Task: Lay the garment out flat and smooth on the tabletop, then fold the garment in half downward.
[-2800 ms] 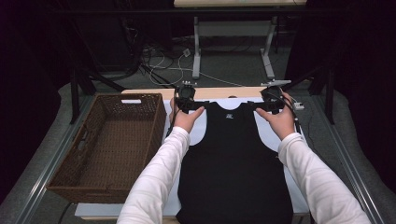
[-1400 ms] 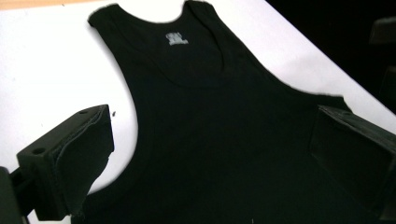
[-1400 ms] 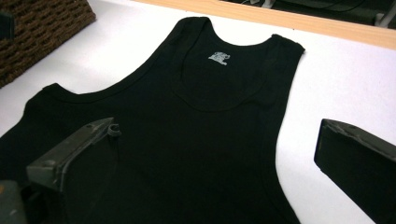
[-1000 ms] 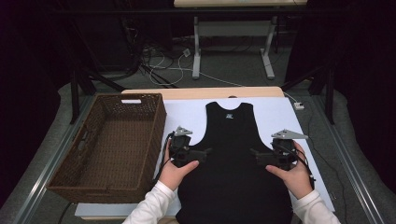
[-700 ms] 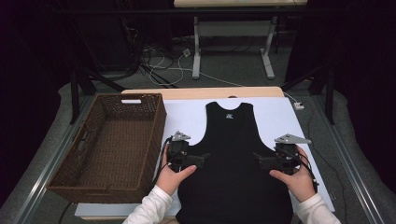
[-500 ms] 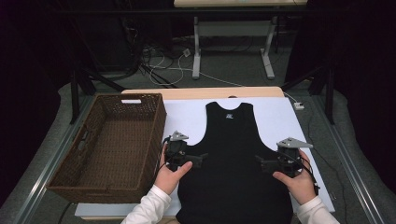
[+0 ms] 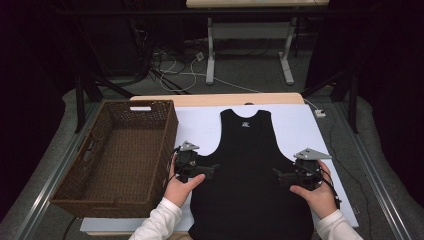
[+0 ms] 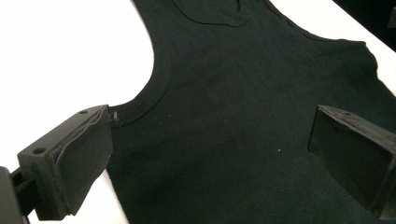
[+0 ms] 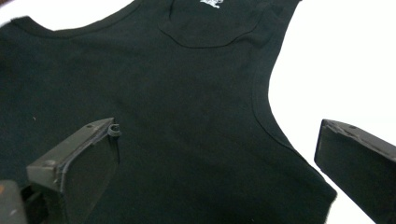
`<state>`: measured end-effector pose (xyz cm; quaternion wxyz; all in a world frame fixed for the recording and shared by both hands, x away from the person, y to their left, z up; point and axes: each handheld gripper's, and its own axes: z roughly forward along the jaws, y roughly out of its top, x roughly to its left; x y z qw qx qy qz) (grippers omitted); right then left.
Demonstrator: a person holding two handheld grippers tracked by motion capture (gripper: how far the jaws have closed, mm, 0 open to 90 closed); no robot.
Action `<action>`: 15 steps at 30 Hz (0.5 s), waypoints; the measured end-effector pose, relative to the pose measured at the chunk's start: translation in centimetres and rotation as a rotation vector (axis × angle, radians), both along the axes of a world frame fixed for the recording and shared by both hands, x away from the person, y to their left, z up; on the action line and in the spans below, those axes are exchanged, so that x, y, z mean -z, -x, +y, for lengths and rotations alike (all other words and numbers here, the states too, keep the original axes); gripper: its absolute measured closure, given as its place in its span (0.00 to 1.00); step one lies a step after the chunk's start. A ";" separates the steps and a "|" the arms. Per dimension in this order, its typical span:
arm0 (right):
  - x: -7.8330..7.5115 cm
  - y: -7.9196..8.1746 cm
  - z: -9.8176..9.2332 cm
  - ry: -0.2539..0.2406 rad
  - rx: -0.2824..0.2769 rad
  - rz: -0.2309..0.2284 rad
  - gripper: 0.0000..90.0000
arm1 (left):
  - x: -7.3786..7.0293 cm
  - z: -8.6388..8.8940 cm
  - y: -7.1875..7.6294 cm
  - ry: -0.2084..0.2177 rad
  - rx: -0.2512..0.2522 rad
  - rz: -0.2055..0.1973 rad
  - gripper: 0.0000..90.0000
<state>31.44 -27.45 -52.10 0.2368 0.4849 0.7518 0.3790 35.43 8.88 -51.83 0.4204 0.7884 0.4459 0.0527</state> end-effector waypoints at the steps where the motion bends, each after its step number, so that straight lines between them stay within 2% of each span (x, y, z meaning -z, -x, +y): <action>1: 0.0 0.1 0.1 0.009 -0.001 -0.003 0.00 | 0.0 0.0 0.0 -0.005 0.000 0.002 0.00; 5: -0.1 0.2 0.1 0.035 -0.010 -0.021 0.02 | 0.1 -0.1 0.0 0.000 0.002 -0.005 0.00; 10: -0.2 0.2 0.1 0.021 -0.005 -0.017 0.03 | 0.3 -0.4 0.1 -0.034 0.012 -0.010 0.01; 12: -0.2 0.1 0.1 0.015 0.002 -0.011 0.04 | 0.5 -0.4 0.0 -0.034 -0.006 -0.013 0.04; 15: -0.1 -0.1 -0.1 0.032 0.014 -0.020 0.10 | 0.6 0.0 -0.2 -0.046 -0.018 -0.016 0.13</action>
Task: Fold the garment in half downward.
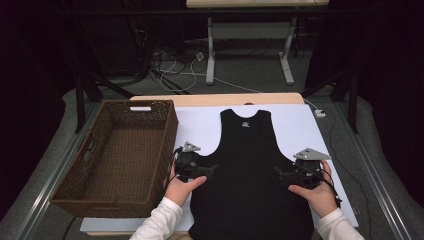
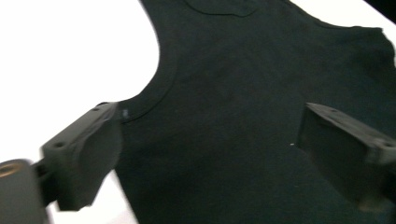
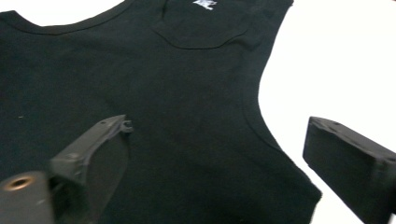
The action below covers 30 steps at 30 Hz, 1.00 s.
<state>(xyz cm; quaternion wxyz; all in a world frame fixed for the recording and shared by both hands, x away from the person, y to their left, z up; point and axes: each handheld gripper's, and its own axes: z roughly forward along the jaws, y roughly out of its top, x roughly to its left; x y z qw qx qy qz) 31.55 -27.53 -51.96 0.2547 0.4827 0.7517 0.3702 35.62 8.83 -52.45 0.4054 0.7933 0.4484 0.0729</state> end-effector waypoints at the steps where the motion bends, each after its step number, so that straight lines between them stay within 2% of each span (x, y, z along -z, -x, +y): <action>1: 0.0 -0.1 -0.1 0.001 0.003 0.001 0.14 | 0.1 0.2 -0.1 -0.004 -0.007 -0.006 0.18; 2: 0.1 -0.2 -0.2 0.008 -0.001 0.002 0.19 | 0.2 0.3 -0.2 -0.005 -0.013 0.003 0.19; 4: 0.3 -0.4 -0.3 0.009 0.006 0.013 0.22 | 0.3 0.4 -0.4 -0.006 -0.027 0.009 0.25; 5: 0.4 -0.6 -0.5 0.015 0.010 0.018 0.25 | 0.5 0.4 -0.5 0.006 -0.045 0.000 0.27; 7: 0.5 -1.0 -0.9 0.010 0.021 0.024 0.29 | 0.6 0.4 -0.7 -0.004 -0.051 0.003 0.33; 9: 0.5 -1.3 -1.3 -0.004 0.022 0.026 0.38 | 0.7 0.2 -0.9 -0.005 -0.069 -0.008 0.36; 10: 0.5 -1.5 -1.6 -0.006 0.024 0.032 0.39 | 0.8 0.1 -1.1 -0.010 -0.078 -0.019 0.38; 13: 0.5 -2.1 -2.2 -0.032 0.035 0.039 0.44 | 0.9 -0.2 -1.8 -0.025 -0.085 -0.008 0.39; 15: 0.5 -2.6 -2.5 -0.056 0.050 0.050 0.45 | 0.9 -0.5 -2.3 -0.033 -0.072 -0.001 0.44; 17: 0.5 -3.2 -2.7 -0.058 0.065 0.045 0.43 | 0.9 -0.8 -2.7 -0.039 -0.075 0.003 0.45; 19: 0.6 -3.8 -2.7 -0.056 0.065 0.053 0.43 | 0.9 -1.3 -3.3 -0.034 -0.073 0.031 0.46; 21: 0.7 -4.5 -2.5 -0.065 0.065 0.078 0.44 | 1.0 -1.8 -3.9 -0.048 -0.078 0.033 0.46; 24: 0.9 -5.7 -2.1 -0.059 0.070 0.090 0.45 | 1.2 -2.8 -5.0 -0.051 -0.083 0.053 0.48; 26: 1.0 -6.4 -1.7 -0.072 0.081 0.101 0.46 | 1.2 -3.4 -5.6 -0.058 -0.083 0.055 0.48; 27: 1.1 -6.8 -1.6 -0.075 0.084 0.093 0.48 | 1.2 -3.7 -5.9 -0.061 -0.084 0.055 0.48; 29: 1.2 -7.5 -1.4 -0.076 0.091 0.107 0.49 | 1.3 -4.1 -6.4 -0.050 -0.079 0.057 0.48; 30: 1.3 -7.8 -1.3 -0.082 0.099 0.114 0.49 | 1.4 -4.2 -6.6 -0.066 -0.074 0.057 0.48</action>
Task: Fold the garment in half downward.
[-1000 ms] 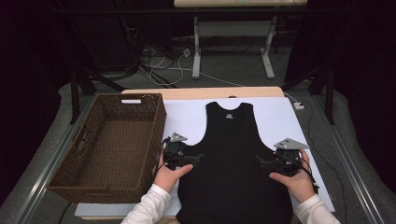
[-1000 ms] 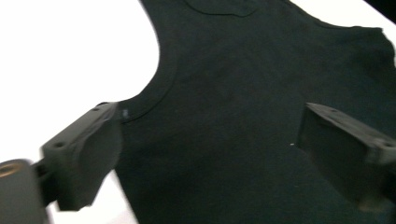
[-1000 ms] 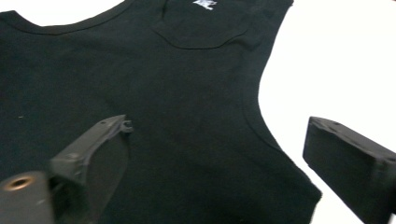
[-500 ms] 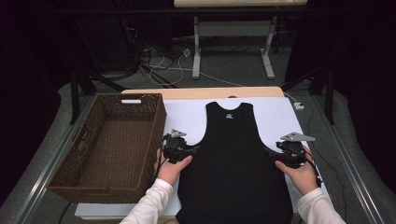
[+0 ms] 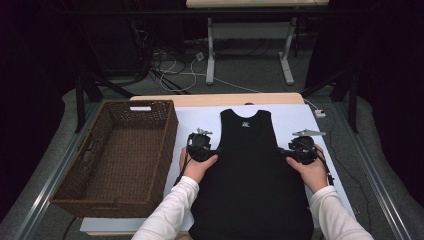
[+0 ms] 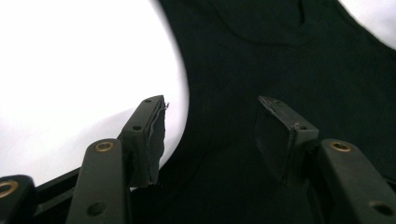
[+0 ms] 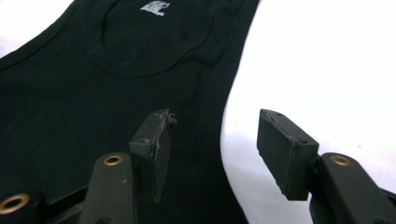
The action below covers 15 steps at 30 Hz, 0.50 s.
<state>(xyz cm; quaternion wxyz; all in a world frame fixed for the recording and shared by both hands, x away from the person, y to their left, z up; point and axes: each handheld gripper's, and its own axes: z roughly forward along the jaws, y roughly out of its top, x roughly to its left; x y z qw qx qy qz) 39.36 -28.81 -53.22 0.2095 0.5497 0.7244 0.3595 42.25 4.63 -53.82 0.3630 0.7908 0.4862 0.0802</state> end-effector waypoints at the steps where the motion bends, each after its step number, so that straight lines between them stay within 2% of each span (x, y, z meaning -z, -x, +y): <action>1: 0.1 -0.3 0.1 -0.003 0.002 0.000 0.50 | 0.1 -0.1 -0.2 0.001 -0.010 0.004 0.48; 4: 0.5 -1.0 0.4 -0.024 0.013 0.016 0.50 | 0.2 -0.3 -0.6 -0.001 -0.016 0.012 0.49; 9: 1.2 -1.6 0.8 -0.009 0.017 0.045 0.50 | 0.7 -0.6 -1.0 0.003 -0.020 0.030 0.49; 13: 1.8 -2.0 0.9 0.006 0.031 0.079 0.49 | 1.2 -1.0 -1.4 -0.010 -0.020 0.038 0.49; 15: 2.0 -2.1 0.9 0.000 0.023 0.090 0.50 | 1.4 -1.2 -1.4 -0.011 -0.027 0.034 0.49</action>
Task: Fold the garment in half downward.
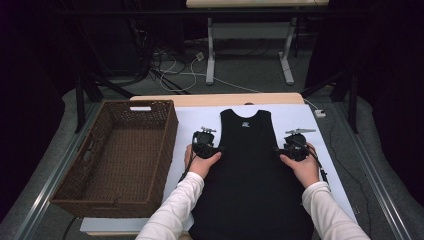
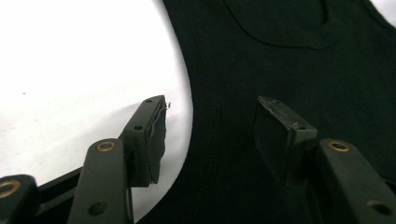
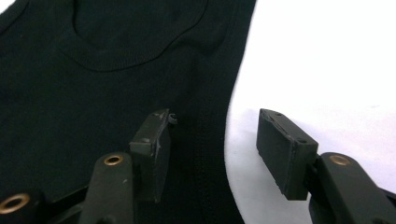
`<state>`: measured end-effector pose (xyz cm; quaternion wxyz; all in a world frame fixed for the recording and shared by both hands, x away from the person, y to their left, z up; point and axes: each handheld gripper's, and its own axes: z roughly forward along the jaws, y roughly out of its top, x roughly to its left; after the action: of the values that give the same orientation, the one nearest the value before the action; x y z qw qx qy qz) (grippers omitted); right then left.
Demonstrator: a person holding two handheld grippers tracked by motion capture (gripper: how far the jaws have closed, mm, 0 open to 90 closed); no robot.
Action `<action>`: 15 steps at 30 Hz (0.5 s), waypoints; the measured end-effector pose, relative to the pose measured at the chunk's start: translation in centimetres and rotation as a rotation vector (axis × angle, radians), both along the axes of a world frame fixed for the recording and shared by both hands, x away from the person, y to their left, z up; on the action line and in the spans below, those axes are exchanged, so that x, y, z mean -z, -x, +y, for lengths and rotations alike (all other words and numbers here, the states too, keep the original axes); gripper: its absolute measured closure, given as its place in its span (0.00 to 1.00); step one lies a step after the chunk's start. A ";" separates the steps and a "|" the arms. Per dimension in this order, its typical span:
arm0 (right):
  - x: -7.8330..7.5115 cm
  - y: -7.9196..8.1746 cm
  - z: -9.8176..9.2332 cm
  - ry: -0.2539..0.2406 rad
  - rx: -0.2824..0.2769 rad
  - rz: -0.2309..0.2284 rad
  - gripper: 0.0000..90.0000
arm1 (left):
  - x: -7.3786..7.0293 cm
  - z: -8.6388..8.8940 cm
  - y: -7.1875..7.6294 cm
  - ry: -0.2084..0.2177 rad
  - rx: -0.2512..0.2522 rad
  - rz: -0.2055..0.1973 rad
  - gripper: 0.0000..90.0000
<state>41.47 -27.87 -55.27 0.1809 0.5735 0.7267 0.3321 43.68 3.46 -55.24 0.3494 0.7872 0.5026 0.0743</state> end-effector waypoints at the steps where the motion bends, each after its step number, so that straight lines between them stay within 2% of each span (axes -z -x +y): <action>1: 0.1 0.0 0.0 0.006 -0.002 0.005 0.50 | 0.0 -0.1 0.0 -0.007 0.001 -0.002 0.49; 4: 0.2 0.0 0.3 0.019 -0.008 -0.002 0.52 | 0.0 -0.4 0.1 -0.016 0.003 -0.014 0.52; 8: 0.2 0.1 0.7 0.037 -0.040 -0.014 0.63 | 0.1 -0.9 0.4 -0.049 0.023 -0.033 0.59; 11: 0.2 0.2 1.0 0.033 -0.044 -0.010 0.71 | 0.1 -1.1 0.6 -0.075 0.034 -0.045 0.69; 13: 0.2 0.3 1.0 0.017 -0.047 0.002 0.78 | 0.0 -1.2 0.6 -0.097 0.033 -0.054 0.75; 15: 0.2 0.2 1.1 -0.009 -0.053 0.014 0.86 | 0.0 -1.2 0.6 -0.099 0.033 -0.053 0.81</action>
<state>41.24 -26.82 -55.44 0.1643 0.5572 0.7414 0.3359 43.04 2.26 -55.25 0.3242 0.8095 0.4759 0.1141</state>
